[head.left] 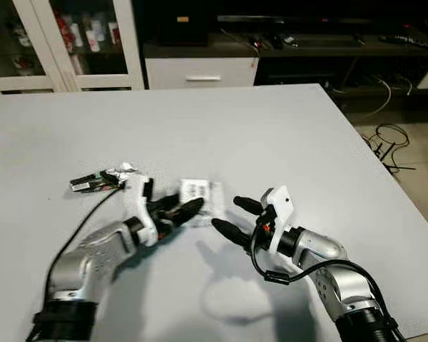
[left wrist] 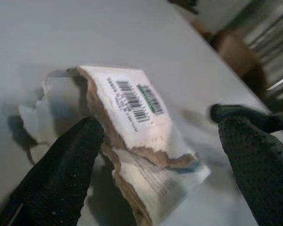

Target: Picking trash to rubbish bin

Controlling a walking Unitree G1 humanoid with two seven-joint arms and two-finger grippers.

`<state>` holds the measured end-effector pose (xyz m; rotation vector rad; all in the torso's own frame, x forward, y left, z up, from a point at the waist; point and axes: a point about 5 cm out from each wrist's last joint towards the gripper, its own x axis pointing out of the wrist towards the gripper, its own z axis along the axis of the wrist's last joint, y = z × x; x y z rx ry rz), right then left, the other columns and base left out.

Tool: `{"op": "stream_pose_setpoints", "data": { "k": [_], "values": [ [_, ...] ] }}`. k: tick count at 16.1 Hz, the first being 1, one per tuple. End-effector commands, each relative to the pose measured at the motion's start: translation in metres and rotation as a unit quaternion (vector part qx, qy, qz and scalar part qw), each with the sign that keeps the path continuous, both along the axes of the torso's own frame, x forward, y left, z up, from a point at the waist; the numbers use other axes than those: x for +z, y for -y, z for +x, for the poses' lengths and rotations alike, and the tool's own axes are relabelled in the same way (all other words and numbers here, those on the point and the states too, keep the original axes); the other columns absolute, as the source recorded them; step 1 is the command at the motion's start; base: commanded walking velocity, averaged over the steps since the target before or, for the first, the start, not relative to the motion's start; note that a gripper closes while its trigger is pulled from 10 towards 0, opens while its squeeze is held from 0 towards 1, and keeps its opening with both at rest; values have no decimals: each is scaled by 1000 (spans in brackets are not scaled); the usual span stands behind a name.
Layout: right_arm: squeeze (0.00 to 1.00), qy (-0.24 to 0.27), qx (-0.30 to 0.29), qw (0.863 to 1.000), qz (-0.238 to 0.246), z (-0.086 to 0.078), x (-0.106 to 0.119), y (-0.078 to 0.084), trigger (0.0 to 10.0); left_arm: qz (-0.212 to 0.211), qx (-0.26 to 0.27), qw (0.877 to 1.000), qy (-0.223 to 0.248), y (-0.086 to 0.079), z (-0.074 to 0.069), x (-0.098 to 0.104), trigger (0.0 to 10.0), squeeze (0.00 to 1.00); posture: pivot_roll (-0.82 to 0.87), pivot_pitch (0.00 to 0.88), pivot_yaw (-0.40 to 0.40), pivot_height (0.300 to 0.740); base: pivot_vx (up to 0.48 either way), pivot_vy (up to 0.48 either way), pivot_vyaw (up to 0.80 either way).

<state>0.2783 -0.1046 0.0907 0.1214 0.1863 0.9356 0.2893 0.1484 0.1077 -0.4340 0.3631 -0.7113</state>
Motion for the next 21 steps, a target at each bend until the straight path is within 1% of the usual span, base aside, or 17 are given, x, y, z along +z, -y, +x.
{"op": "stream_pose_setpoints", "data": {
  "k": [1,3,4,5,6,8,11,12,13,14,17,19,20,21],
  "values": [
    [0,2,-3,1000,2,0,2,2,10000,-16,-32,999,-5,13,2,2,10000,0,-2,78,-48,740,0,0,0],
    [0,3,-4,1000,2,0,3,2,10000,-58,-79,995,-16,36,1,6,10000,0,-9,77,-43,740,0,0,0],
    [0,4,-4,1000,3,1,3,1,10000,-65,-94,993,-22,45,0,6,10000,0,-10,76,-42,740,0,0,0],
    [0,4,-5,1000,3,1,3,1,10000,-54,-109,992,-27,50,-1,4,10000,0,-11,80,-41,740,0,0,0],
    [0,4,-6,1000,3,0,3,1,10000,-33,-124,991,-29,57,-3,0,10000,0,-11,81,-39,740,0,0,0],
    [0,4,-8,1000,4,-1,3,2,10000,-14,-131,991,-36,61,-4,-4,10000,0,-13,81,-35,740,0,0,0],
    [0,3,-9,1000,5,-1,2,1,10000,8,-128,991,-40,61,-4,-9,10000,0,-12,79,-32,740,0,0,0],
    [0,3,-9,1000,6,-1,2,1,10000,8,-128,991,-42,60,-5,-10,9098,0,-11,80,-31,740,0,0,0],
    [0,3,-10,1000,6,-1,2,1,10000,10,-126,991,-44,60,-5,-11,4784,0,-11,79,-31,740,0,0,0],
    [0,3,-12,1000,6,-1,3,1,10000,12,-117,992,-43,57,-3,-12,0,0,-12,80,-32,740,0,0,0],
    [0,5,-17,1000,3,1,3,5,10000,14,-108,993,-40,52,-2,-12,0,0,-11,79,-33,740,0,0,0],
    [0,8,-29,1000,-8,3,2,10,10000,16,-98,994,-37,47,0,-11,0,0,-13,78,-35,740,0,0,0],
    [0,11,-59,998,-32,8,-1,17,10000,18,-94,995,-37,46,0,-11,10000,0,-15,77,-34,740,0,0,0],
    [0,12,-95,993,-67,13,-7,25,10000,19,-91,995,-37,45,1,-11,10000,0,-15,76,-34,740,0,0,0]
  ]
}}
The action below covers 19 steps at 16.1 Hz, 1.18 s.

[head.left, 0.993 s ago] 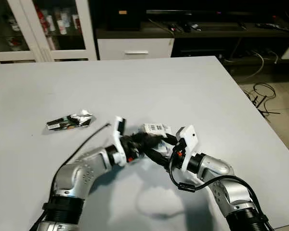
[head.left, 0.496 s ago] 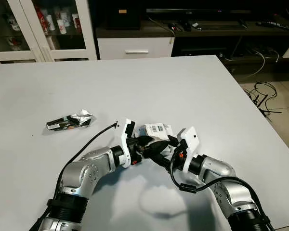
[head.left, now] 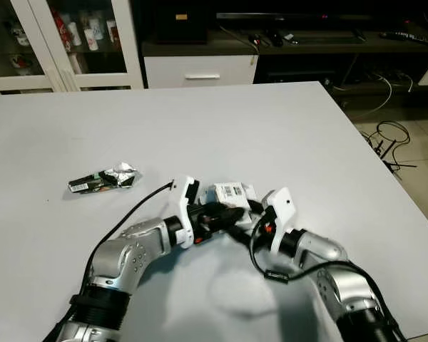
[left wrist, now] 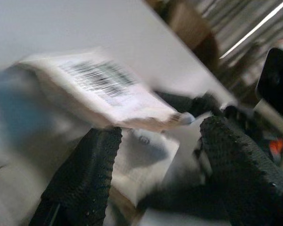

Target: Picking trash to rubbish bin

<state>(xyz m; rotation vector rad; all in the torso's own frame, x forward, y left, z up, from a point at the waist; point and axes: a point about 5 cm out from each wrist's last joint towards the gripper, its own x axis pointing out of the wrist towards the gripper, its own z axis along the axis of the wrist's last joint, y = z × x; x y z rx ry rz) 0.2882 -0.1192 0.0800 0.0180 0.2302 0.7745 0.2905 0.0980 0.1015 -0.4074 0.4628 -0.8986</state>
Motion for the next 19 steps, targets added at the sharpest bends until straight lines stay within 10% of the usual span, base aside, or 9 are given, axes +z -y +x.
{"op": "stream_pose_setpoints", "data": {
  "k": [1,7,16,19],
  "values": [
    [0,7,-79,995,-61,10,-5,25,10000,14,13,1000,-11,-6,0,-5,10000,0,-12,75,-34,740,0,0,0],
    [0,10,-251,963,-99,25,-10,71,10000,3,14,1000,-13,-7,-1,-5,10000,0,-17,73,-27,740,0,0,0],
    [0,27,-106,994,-17,12,-2,21,10000,25,58,997,46,-25,15,15,10000,0,-20,71,-24,740,0,0,0],
    [0,12,-75,997,-16,5,-7,17,10000,-27,175,969,171,-54,42,84,10000,0,-17,72,-29,740,0,0,0]
  ]
}}
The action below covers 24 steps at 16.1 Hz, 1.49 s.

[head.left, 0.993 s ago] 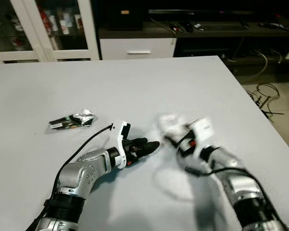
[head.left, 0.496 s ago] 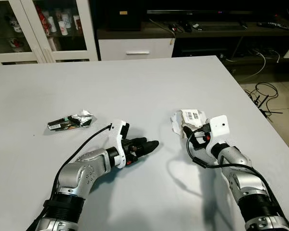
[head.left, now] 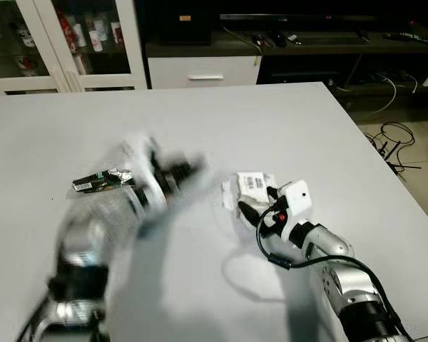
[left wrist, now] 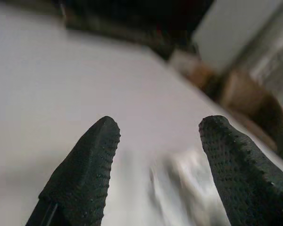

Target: Picking trash to rubbish bin

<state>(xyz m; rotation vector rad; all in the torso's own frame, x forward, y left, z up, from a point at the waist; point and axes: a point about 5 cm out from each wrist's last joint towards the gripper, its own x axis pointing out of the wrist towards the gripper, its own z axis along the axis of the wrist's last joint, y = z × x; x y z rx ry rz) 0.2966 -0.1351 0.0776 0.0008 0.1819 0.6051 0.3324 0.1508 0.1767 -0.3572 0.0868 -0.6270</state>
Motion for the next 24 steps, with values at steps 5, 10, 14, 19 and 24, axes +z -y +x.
{"op": "stream_pose_setpoints", "data": {
  "k": [5,10,14,19,24],
  "values": [
    [0,-11,55,998,20,-10,2,-10,10000,0,49,993,104,-7,4,46,10000,0,-11,67,-28,740,0,0,0],
    [0,6,125,990,68,-25,20,-34,10000,112,139,981,78,-1,7,18,10000,0,-18,66,-23,740,0,0,0],
    [0,6,144,987,69,-37,27,-36,10000,119,162,977,75,3,6,9,10000,0,-21,67,-28,740,0,0,0],
    [0,53,52,994,84,-21,46,-21,10000,105,180,973,99,-1,8,19,10000,0,-20,69,-28,740,0,0,0],
    [0,70,-92,992,58,3,41,3,10000,107,174,975,94,2,8,16,10000,0,-17,68,-27,740,0,0,0]
  ]
}}
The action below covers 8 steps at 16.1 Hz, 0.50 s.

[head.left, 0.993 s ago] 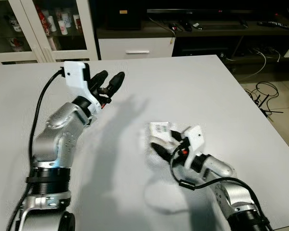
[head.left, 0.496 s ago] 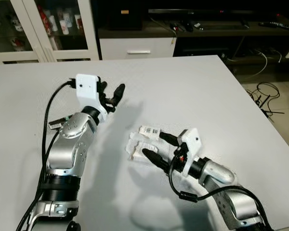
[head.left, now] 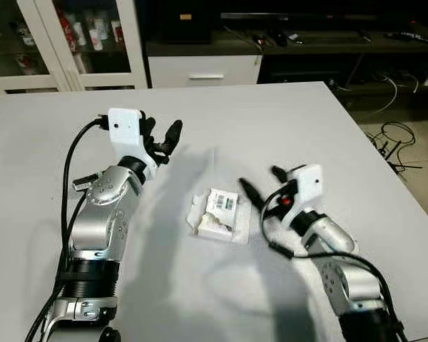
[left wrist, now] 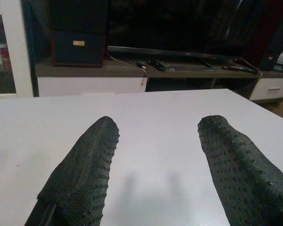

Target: Picking trash to rubbish bin

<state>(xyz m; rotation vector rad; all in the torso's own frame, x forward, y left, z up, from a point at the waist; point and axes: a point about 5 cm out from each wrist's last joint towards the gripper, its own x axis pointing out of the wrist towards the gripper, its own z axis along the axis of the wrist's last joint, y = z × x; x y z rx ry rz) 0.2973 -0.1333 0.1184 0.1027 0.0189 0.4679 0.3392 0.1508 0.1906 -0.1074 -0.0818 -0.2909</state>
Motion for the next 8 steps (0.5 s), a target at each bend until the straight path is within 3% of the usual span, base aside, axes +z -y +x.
{"op": "stream_pose_setpoints", "data": {
  "k": [1,5,8],
  "values": [
    [0,1,-24,1000,-7,4,-1,5,10000,5,-4,1000,5,2,2,2,10000,0,-17,68,-27,740,0,0,0],
    [0,-35,-20,999,-16,6,-25,-5,10000,8,-5,1000,12,4,2,5,10000,0,-8,67,-30,740,0,0,0],
    [0,-39,-27,999,-12,7,-29,-8,10000,7,-6,1000,13,5,2,6,10000,0,-12,67,-26,740,0,0,0]
  ]
}}
